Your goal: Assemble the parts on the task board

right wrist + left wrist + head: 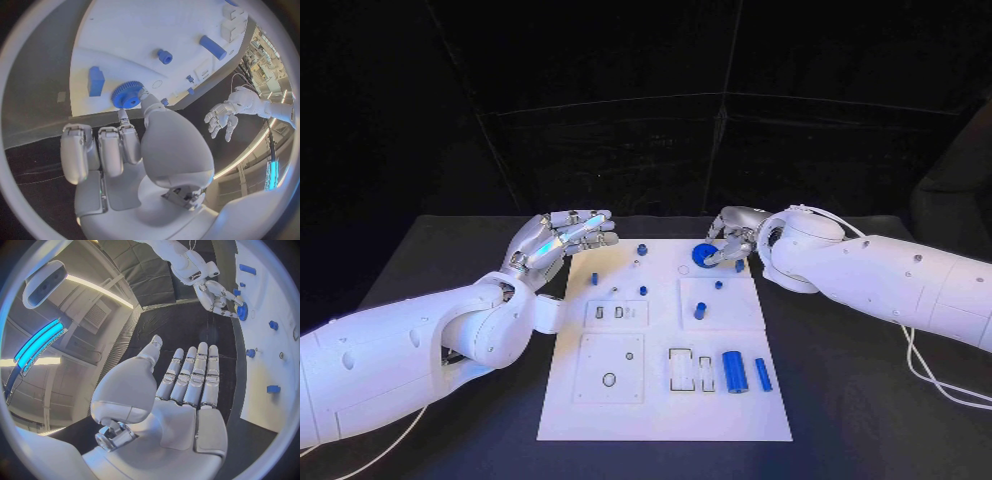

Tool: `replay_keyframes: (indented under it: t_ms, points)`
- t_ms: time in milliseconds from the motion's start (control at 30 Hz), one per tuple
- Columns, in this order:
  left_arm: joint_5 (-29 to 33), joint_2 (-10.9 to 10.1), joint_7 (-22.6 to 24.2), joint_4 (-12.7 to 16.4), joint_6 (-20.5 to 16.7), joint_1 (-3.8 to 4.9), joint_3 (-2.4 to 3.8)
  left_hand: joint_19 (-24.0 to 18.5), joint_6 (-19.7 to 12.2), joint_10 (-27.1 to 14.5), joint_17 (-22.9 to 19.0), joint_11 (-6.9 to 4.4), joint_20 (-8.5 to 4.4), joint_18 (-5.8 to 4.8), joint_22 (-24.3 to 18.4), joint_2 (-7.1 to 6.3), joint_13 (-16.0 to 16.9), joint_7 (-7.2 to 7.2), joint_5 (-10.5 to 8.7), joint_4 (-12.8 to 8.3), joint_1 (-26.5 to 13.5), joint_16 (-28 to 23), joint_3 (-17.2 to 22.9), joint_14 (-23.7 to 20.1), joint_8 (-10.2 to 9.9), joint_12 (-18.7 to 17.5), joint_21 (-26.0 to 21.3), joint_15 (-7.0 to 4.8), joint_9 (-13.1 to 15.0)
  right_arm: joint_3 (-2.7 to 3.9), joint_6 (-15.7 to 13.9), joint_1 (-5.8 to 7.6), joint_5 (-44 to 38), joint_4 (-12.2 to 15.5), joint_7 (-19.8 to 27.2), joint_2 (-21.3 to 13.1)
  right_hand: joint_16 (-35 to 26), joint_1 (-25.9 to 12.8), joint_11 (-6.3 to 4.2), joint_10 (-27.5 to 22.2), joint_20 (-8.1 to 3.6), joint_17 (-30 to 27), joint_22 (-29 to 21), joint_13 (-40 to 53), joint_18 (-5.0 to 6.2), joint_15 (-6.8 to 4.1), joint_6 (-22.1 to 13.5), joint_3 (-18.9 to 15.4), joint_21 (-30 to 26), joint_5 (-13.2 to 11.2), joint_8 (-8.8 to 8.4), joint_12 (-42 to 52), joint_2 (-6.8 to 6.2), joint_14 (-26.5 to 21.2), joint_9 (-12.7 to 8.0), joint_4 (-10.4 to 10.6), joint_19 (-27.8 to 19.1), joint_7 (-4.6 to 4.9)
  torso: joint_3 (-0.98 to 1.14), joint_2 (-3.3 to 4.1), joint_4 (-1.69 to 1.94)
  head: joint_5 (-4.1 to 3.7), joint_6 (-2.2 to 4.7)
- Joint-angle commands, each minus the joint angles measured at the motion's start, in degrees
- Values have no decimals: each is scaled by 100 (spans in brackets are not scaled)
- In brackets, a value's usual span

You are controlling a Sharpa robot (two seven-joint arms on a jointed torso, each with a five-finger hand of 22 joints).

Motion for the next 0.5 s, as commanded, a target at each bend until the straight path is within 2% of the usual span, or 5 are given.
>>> replay_keyframes:
  t_ms: [33,433,500]
  points:
    - [-20,7,22,2,83,9,5,51,48,46,-9,10,7,50,-7,50,-7,315,32,-31,6,-37,-7,-6,-29,-36,-9,18,-8,2,184,11,-146,-23,-21,24,29,96,-5,189,-1,814,970,817,-56,43,16,0,40,-19,59,46,10,459,9,-64,319,-25,1,-3,0,-1,-7]
    - [-20,16,14,-9,95,9,5,51,48,46,-9,10,7,50,-7,50,-7,315,32,-31,6,-37,-7,-6,-29,-36,-9,18,-8,1,171,9,-327,-69,1,86,37,214,-44,234,-36,827,1053,892,-73,-12,311,94,68,-86,253,91,188,458,41,-196,364,-77,3,0,-6,5,-25]
    - [-20,17,12,-10,96,9,5,51,48,46,-9,10,7,50,-7,50,-7,315,32,-31,6,-37,-7,-6,-29,-36,-9,18,-8,1,144,9,-366,-76,-1,93,34,273,-58,244,-62,820,1052,905,-73,-45,434,167,68,-125,302,98,284,456,49,-236,363,-96,2,-2,-4,2,-27]
